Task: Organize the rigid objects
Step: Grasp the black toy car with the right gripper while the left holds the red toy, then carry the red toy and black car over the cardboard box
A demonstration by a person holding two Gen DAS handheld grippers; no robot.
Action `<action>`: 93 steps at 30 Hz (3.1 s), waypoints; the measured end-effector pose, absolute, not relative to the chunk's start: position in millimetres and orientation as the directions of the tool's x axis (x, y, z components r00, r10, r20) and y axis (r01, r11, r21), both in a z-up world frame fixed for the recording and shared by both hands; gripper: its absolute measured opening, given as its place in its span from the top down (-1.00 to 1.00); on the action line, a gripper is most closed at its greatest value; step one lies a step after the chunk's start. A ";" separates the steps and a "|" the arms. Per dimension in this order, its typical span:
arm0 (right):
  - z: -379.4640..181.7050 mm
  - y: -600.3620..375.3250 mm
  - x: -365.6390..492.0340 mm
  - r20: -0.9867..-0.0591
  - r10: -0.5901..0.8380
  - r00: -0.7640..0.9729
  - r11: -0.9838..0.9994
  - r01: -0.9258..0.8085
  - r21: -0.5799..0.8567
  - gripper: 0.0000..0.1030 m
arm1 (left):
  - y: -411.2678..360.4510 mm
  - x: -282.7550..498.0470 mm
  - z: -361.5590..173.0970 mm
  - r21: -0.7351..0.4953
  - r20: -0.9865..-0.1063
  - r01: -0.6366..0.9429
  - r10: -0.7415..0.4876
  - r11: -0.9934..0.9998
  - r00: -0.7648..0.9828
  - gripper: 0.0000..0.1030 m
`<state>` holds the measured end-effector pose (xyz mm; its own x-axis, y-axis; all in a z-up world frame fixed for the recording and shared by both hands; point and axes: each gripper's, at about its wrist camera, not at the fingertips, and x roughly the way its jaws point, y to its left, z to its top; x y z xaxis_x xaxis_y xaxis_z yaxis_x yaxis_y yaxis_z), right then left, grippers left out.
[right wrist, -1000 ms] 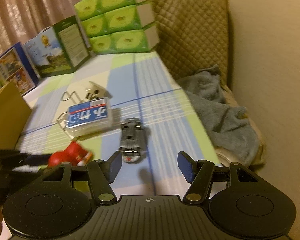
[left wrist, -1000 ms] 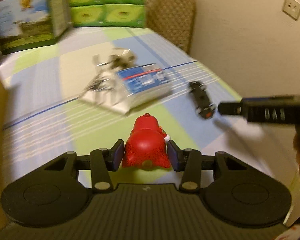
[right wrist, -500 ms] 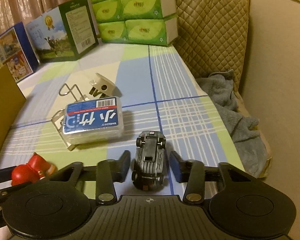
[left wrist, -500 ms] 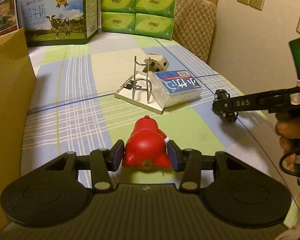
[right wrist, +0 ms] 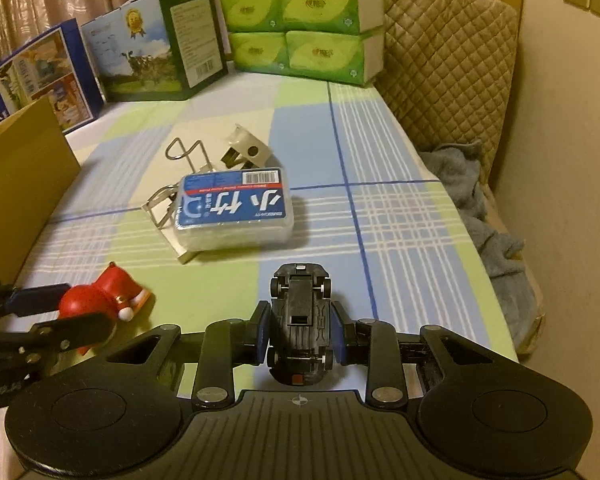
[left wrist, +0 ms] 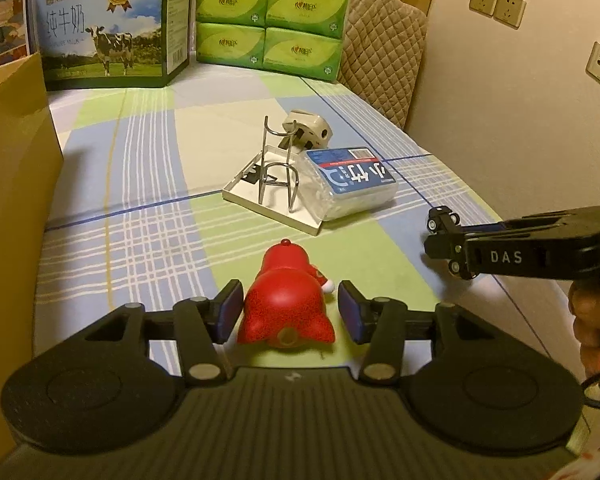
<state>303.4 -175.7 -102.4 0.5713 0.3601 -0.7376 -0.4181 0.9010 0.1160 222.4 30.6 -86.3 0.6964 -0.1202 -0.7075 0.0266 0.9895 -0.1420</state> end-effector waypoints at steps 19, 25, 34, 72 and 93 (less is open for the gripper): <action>-106.0 -169.2 306.3 -0.744 0.381 0.549 0.892 -0.431 0.138 0.47 | 26.8 235.6 -102.3 -0.141 -0.757 0.054 -0.143 0.988 0.638 0.15; -105.9 -167.8 306.5 -0.743 0.386 0.547 0.890 -0.434 0.143 0.47 | 25.8 237.7 -104.4 -0.131 -0.753 0.055 -0.136 0.990 0.644 0.17; -104.4 -167.1 305.3 -0.736 0.397 0.548 0.885 -0.441 0.149 0.47 | 22.4 230.6 -96.5 -0.105 -0.727 0.062 -0.119 0.993 0.676 0.18; 0.7 -165.4 214.0 -0.592 0.520 0.616 0.844 -0.478 0.244 0.47 | 41.4 130.0 26.6 -0.068 -0.616 -0.012 -0.032 0.998 0.787 0.18; 51.3 24.9 170.3 -0.568 0.730 0.380 0.593 -0.764 0.252 0.47 | 240.8 73.2 74.9 0.015 -0.638 -0.256 0.207 0.967 0.742 0.18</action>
